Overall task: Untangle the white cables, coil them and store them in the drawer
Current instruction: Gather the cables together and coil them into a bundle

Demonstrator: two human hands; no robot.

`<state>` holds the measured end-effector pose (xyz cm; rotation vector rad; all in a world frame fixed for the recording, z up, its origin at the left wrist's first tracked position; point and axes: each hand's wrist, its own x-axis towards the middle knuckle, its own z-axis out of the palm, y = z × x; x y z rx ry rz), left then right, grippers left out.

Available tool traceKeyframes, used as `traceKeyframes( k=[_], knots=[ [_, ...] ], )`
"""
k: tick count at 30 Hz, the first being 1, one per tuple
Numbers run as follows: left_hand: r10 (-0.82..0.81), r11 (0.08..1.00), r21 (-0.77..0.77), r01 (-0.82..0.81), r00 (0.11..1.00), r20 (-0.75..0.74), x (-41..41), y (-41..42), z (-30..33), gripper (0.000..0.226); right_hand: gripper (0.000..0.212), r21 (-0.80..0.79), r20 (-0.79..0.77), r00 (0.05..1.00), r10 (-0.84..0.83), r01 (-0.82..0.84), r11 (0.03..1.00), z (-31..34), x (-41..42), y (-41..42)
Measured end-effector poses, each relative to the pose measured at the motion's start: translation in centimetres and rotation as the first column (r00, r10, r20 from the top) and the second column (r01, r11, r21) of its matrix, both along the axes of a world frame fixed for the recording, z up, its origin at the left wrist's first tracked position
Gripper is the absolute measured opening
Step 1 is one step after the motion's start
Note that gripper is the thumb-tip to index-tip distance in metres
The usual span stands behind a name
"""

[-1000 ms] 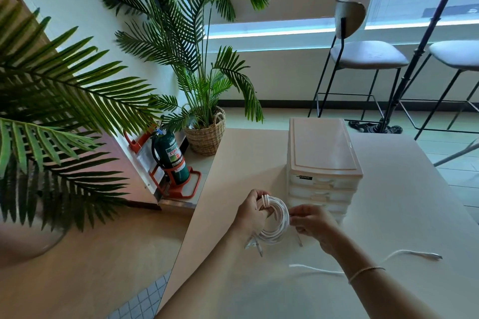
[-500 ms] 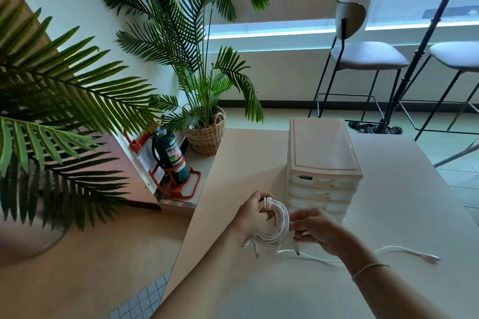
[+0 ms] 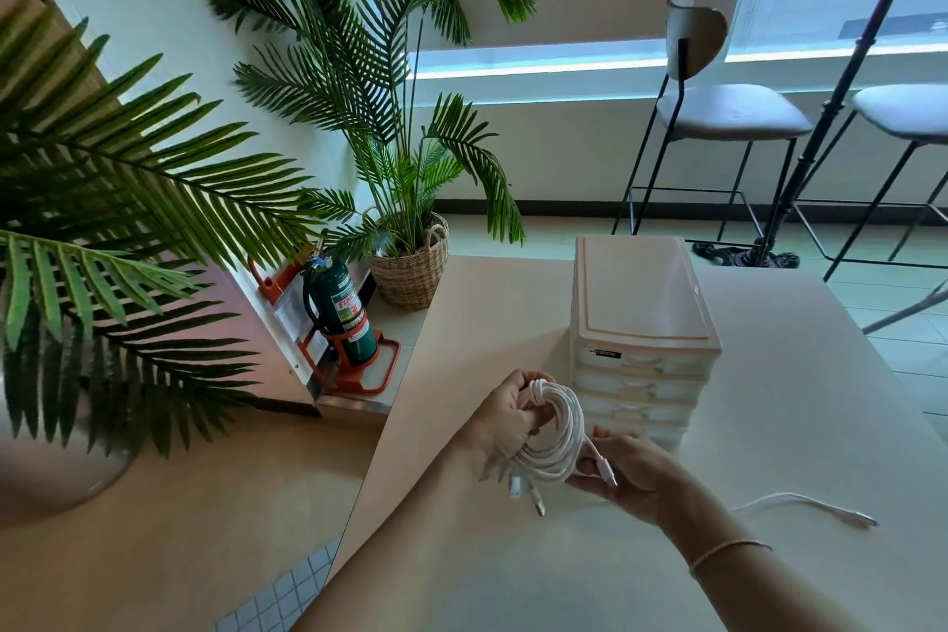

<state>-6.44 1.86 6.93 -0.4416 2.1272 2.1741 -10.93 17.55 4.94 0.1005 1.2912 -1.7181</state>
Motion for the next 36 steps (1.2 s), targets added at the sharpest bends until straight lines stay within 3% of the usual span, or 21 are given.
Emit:
traceKeyframes(
  k=[3,11,14,18,21,23,28,32,34,36],
  knots=[
    [-0.007,1.000,0.001,0.007,1.000,0.000,0.0,0.1,-0.2,0.025,0.022,-0.072,0.081,0.997,0.000,0.006,0.997,0.4,0.1,0.1],
    [0.007,0.997,-0.080,-0.008,1.000,-0.007,-0.1,0.1,-0.2,0.027,0.003,-0.082,0.112,0.993,-0.033,0.042,0.996,0.4,-0.6,0.4],
    [0.008,0.988,-0.151,-0.010,1.000,-0.012,-0.2,0.0,-0.4,0.030,0.036,-0.146,0.093,0.995,0.016,-0.002,0.989,0.0,-0.8,0.5],
    [0.039,0.979,-0.201,-0.041,0.999,-0.013,-0.1,0.1,-0.9,0.030,0.003,-0.094,0.100,0.995,-0.005,0.015,0.995,0.7,-0.7,0.3],
    [0.059,0.978,-0.197,-0.060,0.998,-0.009,-0.2,0.0,-0.8,0.032,0.040,-0.039,0.033,0.999,-0.035,0.037,0.999,0.2,-0.9,0.0],
    [0.053,0.971,-0.235,-0.053,0.999,-0.008,-0.3,0.0,-0.7,0.030,0.044,-0.011,-0.026,0.999,-0.022,0.022,1.000,0.3,-0.7,-0.3],
    [0.088,0.956,-0.278,-0.093,0.996,-0.031,-0.4,0.2,-0.1,0.033,0.014,-0.064,0.008,0.999,-0.048,0.048,0.997,0.7,-0.7,-1.1],
    [0.108,0.939,-0.321,-0.122,0.992,-0.059,-0.4,0.1,0.1,0.033,0.027,-0.111,0.019,0.999,-0.027,0.028,0.993,1.4,-0.9,-0.8],
    [0.110,0.930,-0.346,-0.126,0.992,-0.068,-0.4,0.1,0.2,0.029,0.015,-0.108,0.005,0.999,-0.033,0.033,0.994,1.5,-0.9,-0.5],
    [0.110,0.917,-0.376,-0.132,0.991,-0.080,-0.5,0.1,0.3,0.028,0.017,-0.080,-0.014,0.999,-0.042,0.041,0.996,1.5,-1.2,-0.4]
  ],
)
